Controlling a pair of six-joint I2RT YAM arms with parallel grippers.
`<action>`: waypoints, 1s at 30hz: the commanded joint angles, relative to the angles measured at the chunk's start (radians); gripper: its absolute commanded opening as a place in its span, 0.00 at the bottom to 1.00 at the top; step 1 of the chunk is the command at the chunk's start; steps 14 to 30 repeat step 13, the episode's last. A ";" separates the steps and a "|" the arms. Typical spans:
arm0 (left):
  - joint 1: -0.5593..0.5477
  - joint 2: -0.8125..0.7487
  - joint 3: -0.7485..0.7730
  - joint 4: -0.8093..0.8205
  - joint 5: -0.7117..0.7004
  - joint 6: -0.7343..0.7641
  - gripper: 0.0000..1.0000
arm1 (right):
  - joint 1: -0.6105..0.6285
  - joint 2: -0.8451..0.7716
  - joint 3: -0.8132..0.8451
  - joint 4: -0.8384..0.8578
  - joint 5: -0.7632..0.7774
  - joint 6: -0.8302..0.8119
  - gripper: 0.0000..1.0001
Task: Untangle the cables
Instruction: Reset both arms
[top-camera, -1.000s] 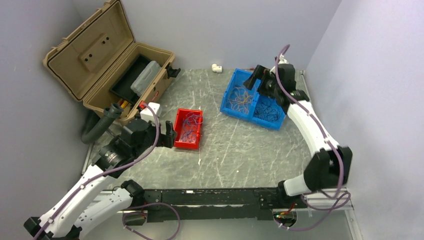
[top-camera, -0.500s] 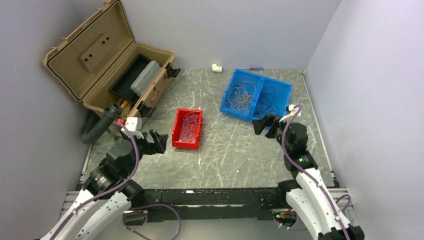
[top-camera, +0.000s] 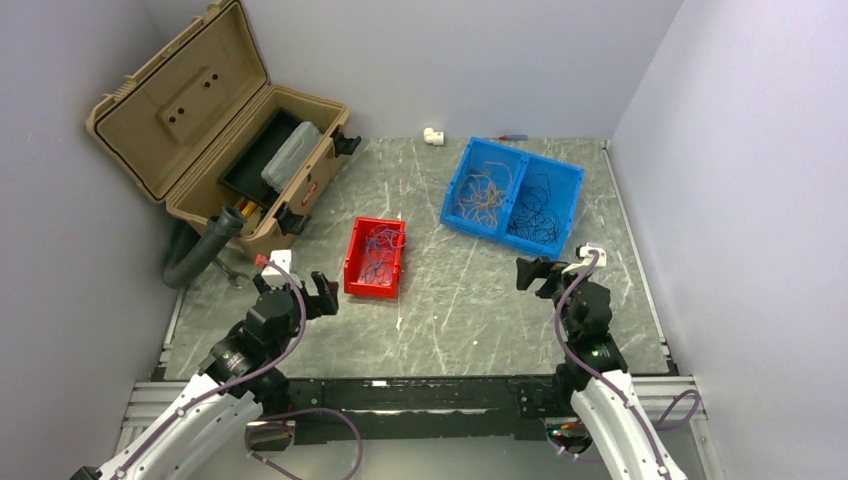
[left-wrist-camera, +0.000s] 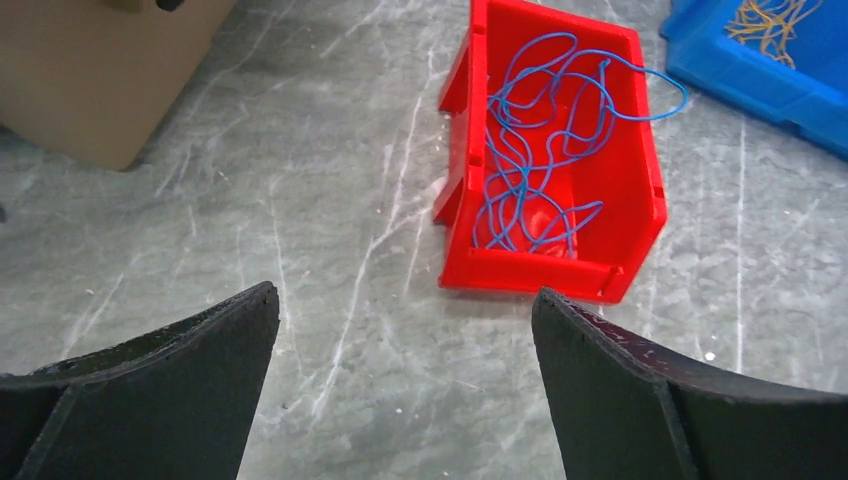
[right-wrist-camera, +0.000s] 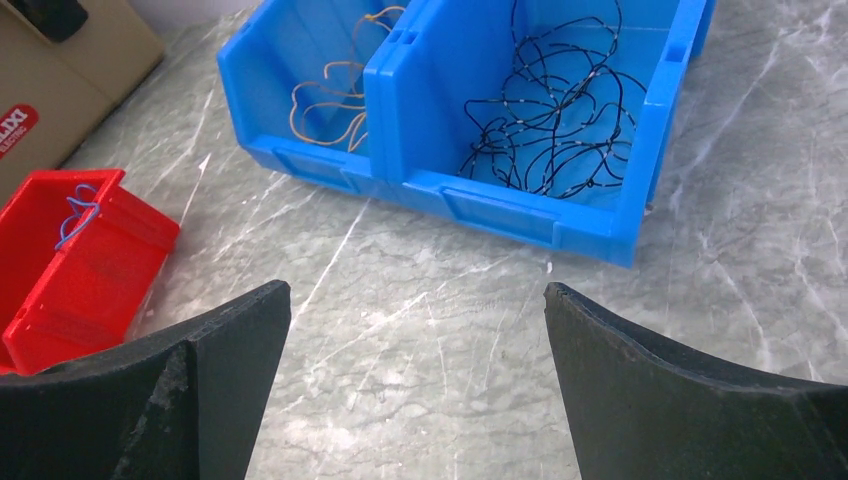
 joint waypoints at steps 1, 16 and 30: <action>0.002 0.009 -0.014 0.108 -0.082 0.050 0.99 | -0.002 0.009 0.003 0.080 0.033 -0.034 0.99; 0.003 -0.012 -0.017 0.080 -0.136 0.022 0.99 | -0.002 0.005 0.001 0.078 0.043 -0.026 0.99; 0.003 -0.012 -0.017 0.080 -0.136 0.022 0.99 | -0.002 0.005 0.001 0.078 0.043 -0.026 0.99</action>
